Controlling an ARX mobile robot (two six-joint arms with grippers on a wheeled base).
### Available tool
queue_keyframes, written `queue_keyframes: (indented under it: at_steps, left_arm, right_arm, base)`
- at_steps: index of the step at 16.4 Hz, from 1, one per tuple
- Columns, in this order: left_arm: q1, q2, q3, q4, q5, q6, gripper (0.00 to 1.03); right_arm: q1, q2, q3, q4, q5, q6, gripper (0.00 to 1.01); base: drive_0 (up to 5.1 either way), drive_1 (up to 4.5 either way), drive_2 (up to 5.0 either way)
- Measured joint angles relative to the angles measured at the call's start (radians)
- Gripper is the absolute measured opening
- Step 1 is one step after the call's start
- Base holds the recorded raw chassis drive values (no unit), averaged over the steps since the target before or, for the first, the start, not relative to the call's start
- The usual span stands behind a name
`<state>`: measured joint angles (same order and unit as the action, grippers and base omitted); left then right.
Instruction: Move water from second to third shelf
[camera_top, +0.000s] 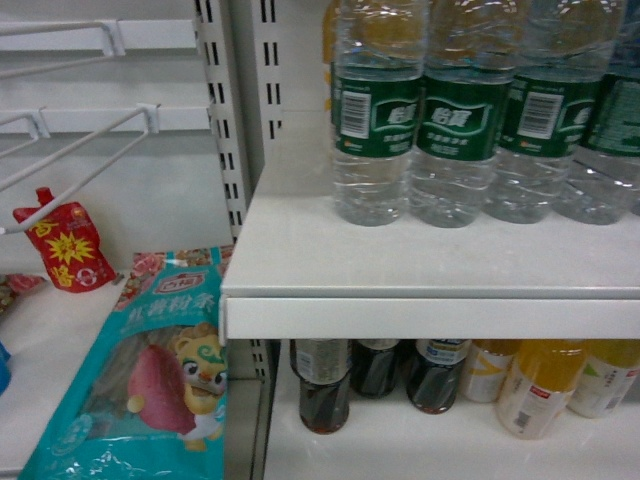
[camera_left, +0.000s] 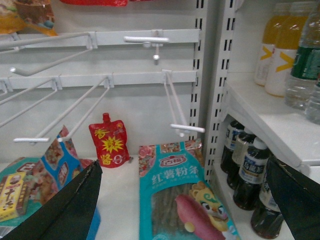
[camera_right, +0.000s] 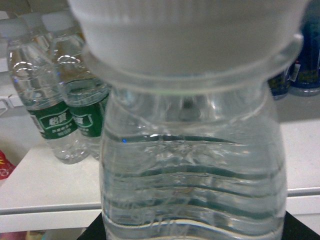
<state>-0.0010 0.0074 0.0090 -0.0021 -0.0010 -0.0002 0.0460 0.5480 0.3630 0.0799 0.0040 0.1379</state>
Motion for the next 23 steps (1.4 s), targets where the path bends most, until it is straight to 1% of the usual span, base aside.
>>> queue_keyframes:
  at_steps: [1, 3, 4, 5, 6, 12, 13, 14, 15, 16, 19, 21, 23]
  left_arm:
    - [0.0, 0.0, 0.0, -0.003, 0.0, 0.0, 0.98]
    - [0.0, 0.0, 0.0, -0.004, -0.003, 0.0, 0.98]
    - [0.0, 0.0, 0.0, -0.003, -0.003, 0.0, 0.98]
    - [0.0, 0.0, 0.0, 0.001, 0.0, 0.0, 0.98]
    - [0.0, 0.0, 0.0, -0.003, -0.001, 0.0, 0.98]
    - [0.0, 0.0, 0.0, -0.002, 0.0, 0.0, 0.98]
    - [0.0, 0.0, 0.0, -0.002, 0.0, 0.0, 0.98]
    - [0.0, 0.0, 0.0, -0.002, 0.0, 0.0, 0.98]
    - [0.0, 0.0, 0.0, -0.002, 0.0, 0.0, 0.98]
    - [0.0, 0.0, 0.0, -0.001, 0.0, 0.0, 0.98]
    - [0.0, 0.0, 0.0, -0.002, 0.0, 0.0, 0.98]
    - [0.0, 0.0, 0.0, -0.001, 0.0, 0.0, 0.98]
    - [0.0, 0.0, 0.0, -0.001, 0.0, 0.0, 0.98]
  right_arm:
    - [0.0, 0.001, 0.0, 0.001, 0.0, 0.0, 0.42]
    - [0.0, 0.002, 0.0, 0.002, -0.004, 0.0, 0.42]
    - [0.008, 0.0, 0.0, 0.003, -0.013, 0.0, 0.42]
    - [0.006, 0.001, 0.0, -0.002, -0.012, 0.001, 0.42]
    - [0.005, 0.001, 0.0, -0.002, 0.001, 0.0, 0.42]
    - [0.005, 0.0, 0.0, 0.001, 0.002, 0.0, 0.42]
    - [-0.015, -0.003, 0.008, -0.039, -0.047, -0.026, 0.42]
    - [-0.047, -0.021, 0.018, -0.113, -0.147, -0.063, 0.42]
    - [-0.047, -0.034, 0.018, -0.124, -0.173, -0.086, 0.42]
    - [-0.044, -0.032, 0.038, -0.117, -0.185, -0.096, 0.42]
    - [-0.018, 0.057, 0.106, 0.0, -0.172, -0.135, 0.42]
    - [-0.014, 0.17, 0.122, 0.069, -0.167, -0.137, 0.42]
    - [-0.028, 0.287, 0.127, 0.141, -0.158, -0.137, 0.42]
  base:
    - [-4.7, 2.25, 2.3]
    - [0.0, 0.0, 0.0]
    - [0.0, 0.0, 0.0]
    - [0.0, 0.0, 0.0]
    - [0.0, 0.0, 0.0]
    - [0.0, 0.0, 0.0]
    - [0.0, 0.0, 0.0]
    - [0.0, 0.0, 0.0]
    - [0.0, 0.0, 0.0]
    - [0.0, 0.0, 0.0]
    - [0.0, 0.0, 0.0]
    - [0.0, 0.0, 0.0]
    - [0.0, 0.0, 0.0]
